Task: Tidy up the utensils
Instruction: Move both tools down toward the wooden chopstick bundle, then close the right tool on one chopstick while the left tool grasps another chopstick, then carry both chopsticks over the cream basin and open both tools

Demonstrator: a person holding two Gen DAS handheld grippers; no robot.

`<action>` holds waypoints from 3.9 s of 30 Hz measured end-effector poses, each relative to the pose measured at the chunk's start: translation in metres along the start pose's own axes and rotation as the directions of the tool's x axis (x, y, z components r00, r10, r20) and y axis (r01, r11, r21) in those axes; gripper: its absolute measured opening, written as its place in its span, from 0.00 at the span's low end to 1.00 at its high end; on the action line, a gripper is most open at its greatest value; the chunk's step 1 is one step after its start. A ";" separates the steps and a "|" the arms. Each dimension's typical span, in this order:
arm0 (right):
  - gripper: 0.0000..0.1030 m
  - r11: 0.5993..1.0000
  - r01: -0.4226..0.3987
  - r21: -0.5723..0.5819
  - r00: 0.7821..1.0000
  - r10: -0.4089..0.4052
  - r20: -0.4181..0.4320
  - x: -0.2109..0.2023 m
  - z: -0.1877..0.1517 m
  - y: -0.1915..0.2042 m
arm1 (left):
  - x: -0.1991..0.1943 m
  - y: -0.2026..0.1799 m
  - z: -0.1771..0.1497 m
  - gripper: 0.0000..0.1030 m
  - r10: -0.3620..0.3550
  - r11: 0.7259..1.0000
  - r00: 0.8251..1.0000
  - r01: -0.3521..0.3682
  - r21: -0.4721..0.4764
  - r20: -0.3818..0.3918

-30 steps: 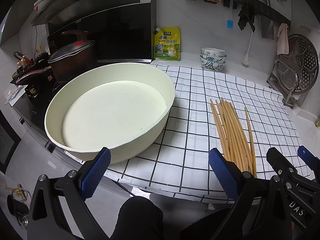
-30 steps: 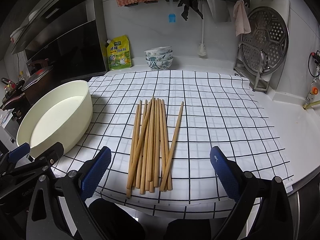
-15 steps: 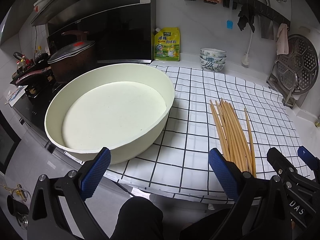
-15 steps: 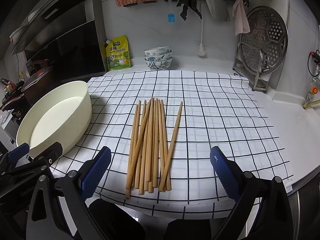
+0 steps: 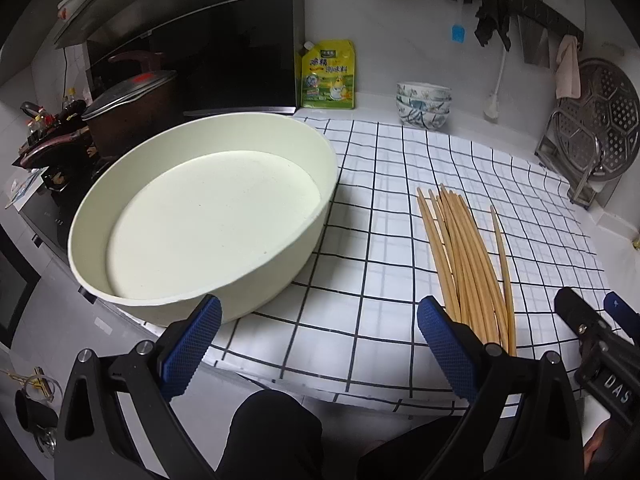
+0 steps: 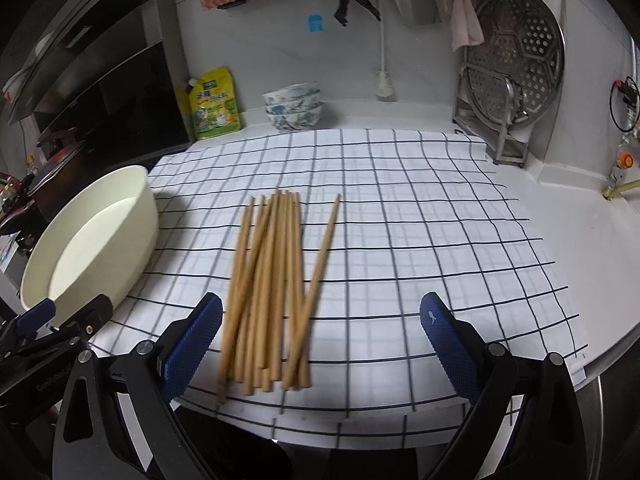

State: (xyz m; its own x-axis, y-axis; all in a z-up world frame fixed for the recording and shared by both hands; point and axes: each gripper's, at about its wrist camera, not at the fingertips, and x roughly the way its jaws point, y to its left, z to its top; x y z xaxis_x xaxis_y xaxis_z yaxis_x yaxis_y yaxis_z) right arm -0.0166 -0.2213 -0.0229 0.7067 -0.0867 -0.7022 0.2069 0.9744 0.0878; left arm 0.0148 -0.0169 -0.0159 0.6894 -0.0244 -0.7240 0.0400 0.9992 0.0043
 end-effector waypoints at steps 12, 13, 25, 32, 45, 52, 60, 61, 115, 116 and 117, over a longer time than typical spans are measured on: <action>0.92 0.997 0.072 -0.034 0.989 -0.076 -0.129 0.067 0.010 -0.025 | 0.047 -0.034 -0.004 0.94 -0.032 0.999 0.996 0.034 0.023 -0.085; 0.92 0.998 0.060 -0.032 0.988 -0.064 -0.139 0.072 0.012 -0.024 | 0.049 -0.036 -0.004 0.94 -0.025 0.999 0.996 0.028 0.028 -0.085; 0.92 0.990 0.094 -0.108 0.972 -0.115 -0.203 0.105 0.015 -0.015 | 0.065 -0.041 -0.001 0.94 -0.010 1.000 0.994 0.012 0.019 -0.107; 0.92 0.991 0.103 -0.091 0.972 -0.120 -0.200 0.100 0.005 -0.040 | 0.073 -0.052 0.003 0.94 0.014 1.000 0.996 -0.012 0.026 -0.089; 0.92 0.998 0.016 -0.062 0.981 -0.028 -0.190 0.098 0.003 -0.058 | 0.091 -0.063 0.007 0.94 -0.025 1.000 0.990 0.023 -0.015 -0.141; 0.92 0.999 -0.013 -0.041 0.983 0.005 -0.182 0.097 0.005 -0.064 | 0.093 -0.069 0.004 0.94 0.015 1.000 0.988 -0.013 0.014 -0.151; 0.92 0.999 -0.018 -0.044 0.983 0.009 -0.181 0.096 0.006 -0.067 | 0.090 -0.076 0.004 0.94 0.053 0.998 0.988 -0.049 0.034 -0.147; 0.92 0.999 -0.019 -0.042 0.983 0.011 -0.182 0.096 0.006 -0.068 | 0.090 -0.076 0.003 0.94 0.058 0.998 0.988 -0.053 0.037 -0.145; 0.06 0.905 -0.387 -0.177 0.919 0.394 0.008 0.018 0.068 0.108 | -0.012 0.057 0.081 0.07 -0.100 0.995 0.984 0.103 -0.015 0.147; 0.06 0.896 -0.401 -0.192 0.913 0.408 -0.001 0.020 0.072 0.125 | -0.012 0.071 0.083 0.07 -0.084 0.995 0.984 0.090 -0.033 0.155; 0.06 0.888 -0.411 -0.209 0.908 0.418 -0.012 0.024 0.076 0.141 | -0.011 0.085 0.085 0.07 -0.064 0.996 0.985 0.073 -0.051 0.159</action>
State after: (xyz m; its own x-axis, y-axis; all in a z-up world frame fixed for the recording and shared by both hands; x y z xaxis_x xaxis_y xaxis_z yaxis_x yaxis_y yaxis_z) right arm 0.0807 -0.1016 0.0261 0.7202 0.3308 -0.6099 -0.2479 0.9437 0.2191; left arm 0.0725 0.0656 0.0510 0.7918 -0.0935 -0.6036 0.0538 0.9950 -0.0836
